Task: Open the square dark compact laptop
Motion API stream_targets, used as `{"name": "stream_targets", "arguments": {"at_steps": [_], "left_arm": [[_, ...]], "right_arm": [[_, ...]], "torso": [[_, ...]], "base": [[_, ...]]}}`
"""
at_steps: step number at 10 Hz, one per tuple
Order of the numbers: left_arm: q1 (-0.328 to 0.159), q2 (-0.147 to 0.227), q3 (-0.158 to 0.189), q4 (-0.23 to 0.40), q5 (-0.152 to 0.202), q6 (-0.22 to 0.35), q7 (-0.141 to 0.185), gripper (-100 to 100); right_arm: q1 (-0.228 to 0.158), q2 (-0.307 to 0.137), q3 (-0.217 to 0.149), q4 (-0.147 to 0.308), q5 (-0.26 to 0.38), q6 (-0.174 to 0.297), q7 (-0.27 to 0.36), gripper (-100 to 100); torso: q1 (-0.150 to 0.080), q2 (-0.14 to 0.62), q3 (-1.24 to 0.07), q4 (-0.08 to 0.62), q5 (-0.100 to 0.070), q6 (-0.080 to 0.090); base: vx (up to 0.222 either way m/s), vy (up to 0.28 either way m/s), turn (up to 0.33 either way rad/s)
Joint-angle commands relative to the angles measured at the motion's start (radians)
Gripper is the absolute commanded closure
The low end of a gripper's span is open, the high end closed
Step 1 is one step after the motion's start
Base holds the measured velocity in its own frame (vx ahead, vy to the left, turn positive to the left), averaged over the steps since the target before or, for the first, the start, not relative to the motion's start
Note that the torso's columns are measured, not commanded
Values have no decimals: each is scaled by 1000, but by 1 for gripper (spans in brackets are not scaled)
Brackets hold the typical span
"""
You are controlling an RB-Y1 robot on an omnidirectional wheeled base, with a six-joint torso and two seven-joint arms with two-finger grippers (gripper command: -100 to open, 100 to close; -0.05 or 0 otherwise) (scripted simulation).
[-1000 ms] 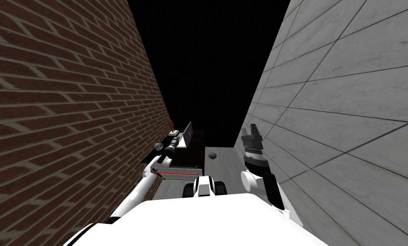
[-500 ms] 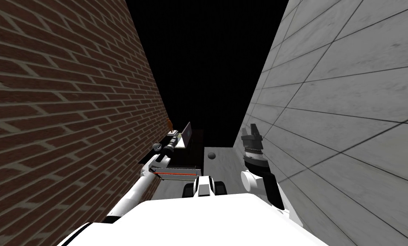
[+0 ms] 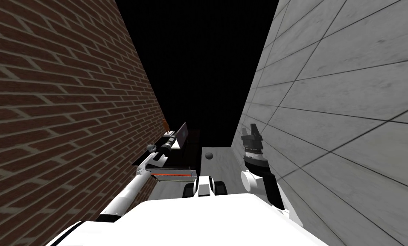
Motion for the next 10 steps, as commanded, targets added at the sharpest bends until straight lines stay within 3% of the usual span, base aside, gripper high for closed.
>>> {"name": "stream_targets", "arguments": {"at_steps": [1, 8, 9, 10], "left_arm": [[0, 0, 0, 0, 0, 0, 0, 100], [-19, -99, 9, 19, 146, 5, 144, 100], [-20, -91, 8, 9, 128, 0, 123, 100], [-17, -124, 15, 39, 159, -29, 153, 100]], "right_arm": [[0, 0, 0, 0, 0, 0, 0, 0], [0, 0, 0, 0, 0, 0, 0, 0], [0, 0, 0, 0, 0, 0, 0, 0], [0, 0, 0, 0, 0, 0, 0, 0]], "torso": [[0, 0, 0, 0, 0, 0], [2, -5, -3, -6, 3, -4], [2, -7, -4, -5, 2, -3], [-5, -7, -4, -5, 1, 0]], "base": [[0, 0, 0], [-8, 152, -19], [10, 89, -2], [2, 101, -43]]}}
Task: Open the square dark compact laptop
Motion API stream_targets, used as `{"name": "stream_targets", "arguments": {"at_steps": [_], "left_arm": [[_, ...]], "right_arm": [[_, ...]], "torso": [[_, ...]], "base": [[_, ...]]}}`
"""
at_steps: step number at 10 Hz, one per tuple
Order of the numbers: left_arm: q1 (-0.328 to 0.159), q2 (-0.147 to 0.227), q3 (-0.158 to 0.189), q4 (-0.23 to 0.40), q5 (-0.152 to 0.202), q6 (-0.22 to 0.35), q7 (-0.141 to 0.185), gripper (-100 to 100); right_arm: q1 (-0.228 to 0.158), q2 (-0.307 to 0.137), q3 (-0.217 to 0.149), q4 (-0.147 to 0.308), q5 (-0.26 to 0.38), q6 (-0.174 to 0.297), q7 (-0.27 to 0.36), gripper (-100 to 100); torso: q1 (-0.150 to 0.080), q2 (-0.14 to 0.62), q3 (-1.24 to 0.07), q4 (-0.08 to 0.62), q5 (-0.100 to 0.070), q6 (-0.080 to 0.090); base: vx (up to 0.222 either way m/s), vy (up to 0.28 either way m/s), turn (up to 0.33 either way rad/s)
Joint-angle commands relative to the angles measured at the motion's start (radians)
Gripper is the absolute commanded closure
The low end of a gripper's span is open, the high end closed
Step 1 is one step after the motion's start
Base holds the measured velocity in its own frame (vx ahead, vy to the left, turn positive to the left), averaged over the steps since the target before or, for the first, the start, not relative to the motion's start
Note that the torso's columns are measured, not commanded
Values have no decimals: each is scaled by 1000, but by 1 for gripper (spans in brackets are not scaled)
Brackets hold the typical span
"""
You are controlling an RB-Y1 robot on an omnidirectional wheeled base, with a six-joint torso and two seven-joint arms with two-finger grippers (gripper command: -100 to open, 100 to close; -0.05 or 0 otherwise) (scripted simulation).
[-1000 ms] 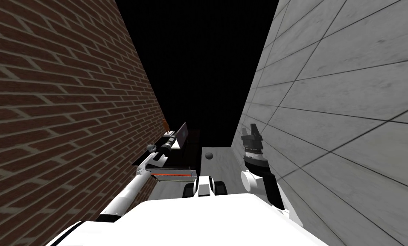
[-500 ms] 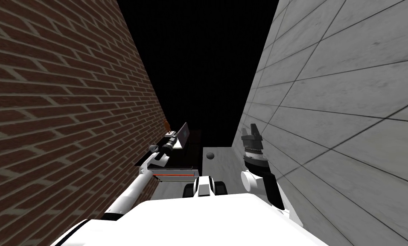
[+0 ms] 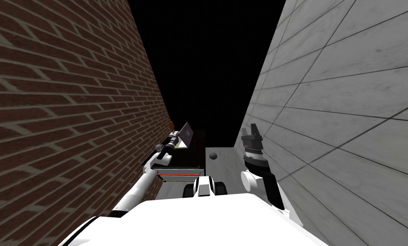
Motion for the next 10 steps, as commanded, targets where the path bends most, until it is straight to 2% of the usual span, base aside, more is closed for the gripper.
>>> {"name": "stream_targets", "arguments": {"at_steps": [1, 8, 9, 10], "left_arm": [[9, -49, 8, 48, 42, -42, 38, 100], [30, -163, 27, 160, 141, -139, 127, 100], [23, -152, 27, 160, 132, -133, 117, 100], [31, -164, 27, 186, 147, -168, 139, 100]], "right_arm": [[0, 0, 0, 0, 0, 0, 0, 0], [0, 0, 0, 0, 0, 0, 0, 0], [0, 0, 0, 0, 0, 0, 0, 0], [0, 0, 0, 0, 0, 0, 0, 0]], "torso": [[-1, 1, 1, 0, 0, 3], [0, 4, 2, 4, -1, 3], [-1, 4, 3, 4, -2, 2], [-5, 6, 4, 6, -4, 1]], "base": [[21, 174, -73], [7, 137, -48], [8, 59, -13], [13, 42, -70]]}}
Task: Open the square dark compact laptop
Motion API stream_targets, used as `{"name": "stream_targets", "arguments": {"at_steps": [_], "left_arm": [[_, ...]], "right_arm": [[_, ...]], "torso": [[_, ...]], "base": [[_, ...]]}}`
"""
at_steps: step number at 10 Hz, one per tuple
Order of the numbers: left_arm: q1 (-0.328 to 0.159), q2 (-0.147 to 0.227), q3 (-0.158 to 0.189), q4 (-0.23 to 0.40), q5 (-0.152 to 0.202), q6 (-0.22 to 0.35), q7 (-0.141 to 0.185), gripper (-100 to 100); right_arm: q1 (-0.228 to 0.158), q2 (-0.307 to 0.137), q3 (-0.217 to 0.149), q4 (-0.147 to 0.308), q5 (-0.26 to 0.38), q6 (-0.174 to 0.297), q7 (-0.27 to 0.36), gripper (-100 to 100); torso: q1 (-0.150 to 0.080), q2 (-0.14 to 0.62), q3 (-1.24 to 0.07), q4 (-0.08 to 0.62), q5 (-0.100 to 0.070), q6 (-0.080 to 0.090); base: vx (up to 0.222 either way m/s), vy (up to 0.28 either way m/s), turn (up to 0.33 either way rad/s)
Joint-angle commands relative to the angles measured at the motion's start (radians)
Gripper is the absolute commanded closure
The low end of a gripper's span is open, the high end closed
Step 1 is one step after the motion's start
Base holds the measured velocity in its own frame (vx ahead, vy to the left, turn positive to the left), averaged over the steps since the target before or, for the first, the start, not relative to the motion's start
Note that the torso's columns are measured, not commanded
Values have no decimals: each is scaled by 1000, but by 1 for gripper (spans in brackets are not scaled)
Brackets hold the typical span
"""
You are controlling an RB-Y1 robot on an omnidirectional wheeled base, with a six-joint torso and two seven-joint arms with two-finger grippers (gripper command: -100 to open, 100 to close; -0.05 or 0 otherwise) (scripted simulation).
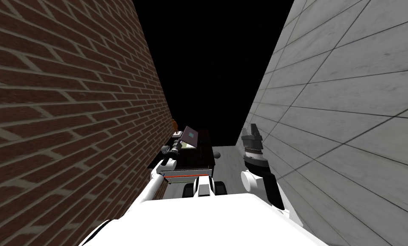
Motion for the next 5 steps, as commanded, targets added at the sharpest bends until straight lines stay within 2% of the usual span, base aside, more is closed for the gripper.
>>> {"name": "stream_targets", "arguments": {"at_steps": [1, 2, 3, 5], "left_arm": [[13, -21, 1, 46, 28, -63, 40, 100], [19, -31, 1, 69, 42, -90, 60, 100], [-7, -16, 6, 43, 37, -31, 48, -100], [-29, -5, 11, 29, 42, 4, 53, -100]], "right_arm": [[0, 0, 0, 0, 0, 0, 0, 0], [0, 0, 0, 0, 0, 0, 0, 0], [0, 0, 0, 0, 0, 0, 0, 0], [0, 0, 0, 0, 0, 0, 0, 0]], "torso": [[0, 2, 1, 0, 0, 0], [5, 3, 2, 1, 1, 0], [7, 2, 2, 1, 2, -1], [0, 4, 3, 1, 0, -1]], "base": [[9, 83, -133], [15, 111, -137], [-21, 48, -19], [-53, -41, 25]]}}
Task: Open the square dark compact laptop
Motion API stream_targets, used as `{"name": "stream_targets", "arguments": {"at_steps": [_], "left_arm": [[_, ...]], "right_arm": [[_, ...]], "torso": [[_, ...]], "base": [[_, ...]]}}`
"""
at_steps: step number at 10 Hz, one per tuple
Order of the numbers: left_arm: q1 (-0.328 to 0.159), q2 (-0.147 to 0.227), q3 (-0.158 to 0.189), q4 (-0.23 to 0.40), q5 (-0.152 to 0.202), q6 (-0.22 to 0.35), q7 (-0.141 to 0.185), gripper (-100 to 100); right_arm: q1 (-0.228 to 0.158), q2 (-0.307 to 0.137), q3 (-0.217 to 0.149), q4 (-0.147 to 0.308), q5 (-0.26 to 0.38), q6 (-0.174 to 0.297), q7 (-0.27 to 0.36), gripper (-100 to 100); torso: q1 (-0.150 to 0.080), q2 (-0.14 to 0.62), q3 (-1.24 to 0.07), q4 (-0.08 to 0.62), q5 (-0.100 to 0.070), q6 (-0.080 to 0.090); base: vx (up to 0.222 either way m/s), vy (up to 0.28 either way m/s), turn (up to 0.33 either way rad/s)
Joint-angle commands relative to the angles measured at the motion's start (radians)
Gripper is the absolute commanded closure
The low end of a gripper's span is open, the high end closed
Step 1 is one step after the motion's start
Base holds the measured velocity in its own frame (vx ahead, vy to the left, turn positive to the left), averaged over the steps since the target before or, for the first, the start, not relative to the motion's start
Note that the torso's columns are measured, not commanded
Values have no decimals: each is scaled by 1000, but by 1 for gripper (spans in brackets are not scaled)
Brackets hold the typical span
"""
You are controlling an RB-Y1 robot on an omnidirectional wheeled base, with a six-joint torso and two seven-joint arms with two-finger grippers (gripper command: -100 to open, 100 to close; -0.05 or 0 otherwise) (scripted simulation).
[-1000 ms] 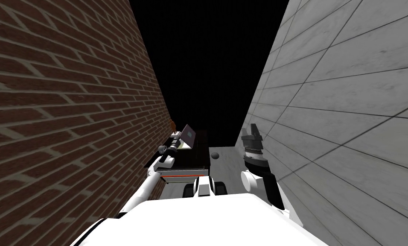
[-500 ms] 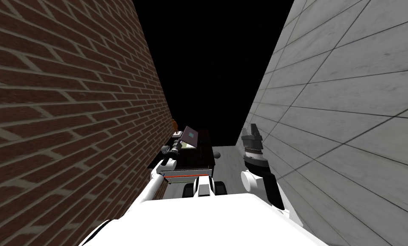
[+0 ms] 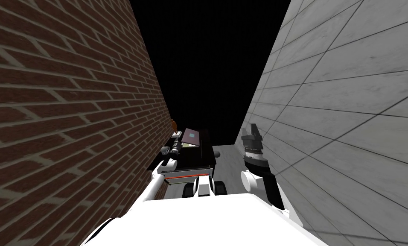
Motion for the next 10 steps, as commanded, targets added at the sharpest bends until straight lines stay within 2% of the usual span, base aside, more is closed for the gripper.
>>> {"name": "stream_targets", "arguments": {"at_steps": [1, 5, 6, 7, 10], "left_arm": [[-40, 23, 9, -28, 9, 70, 9, -100], [-84, 46, 19, -55, 19, 142, 19, -100], [-73, 38, 17, -51, 16, 128, 14, -100], [-74, 39, 17, -51, 15, 132, 14, 0], [-72, 38, 16, -49, 15, 133, 13, 0]], "right_arm": [[0, 0, 0, 0, 0, 0, 0, 0], [0, 0, 0, 0, 0, 0, 0, 0], [0, 0, 0, 0, 0, 0, 0, 0], [0, 0, 0, 0, 0, 0, 0, 0], [0, 0, 0, 0, 0, 0, 0, 0]], "torso": [[0, 1, 0, 1, -1, 0], [6, -3, -2, -1, 2, 0], [6, -3, -2, -1, 2, 0], [6, -4, -2, -1, 2, 0], [5, -2, -1, 0, 1, 0]], "base": [[-62, -45, 11], [-53, -16, 6], [-20, -5, 1], [0, 0, 0], [0, 0, 0]]}}
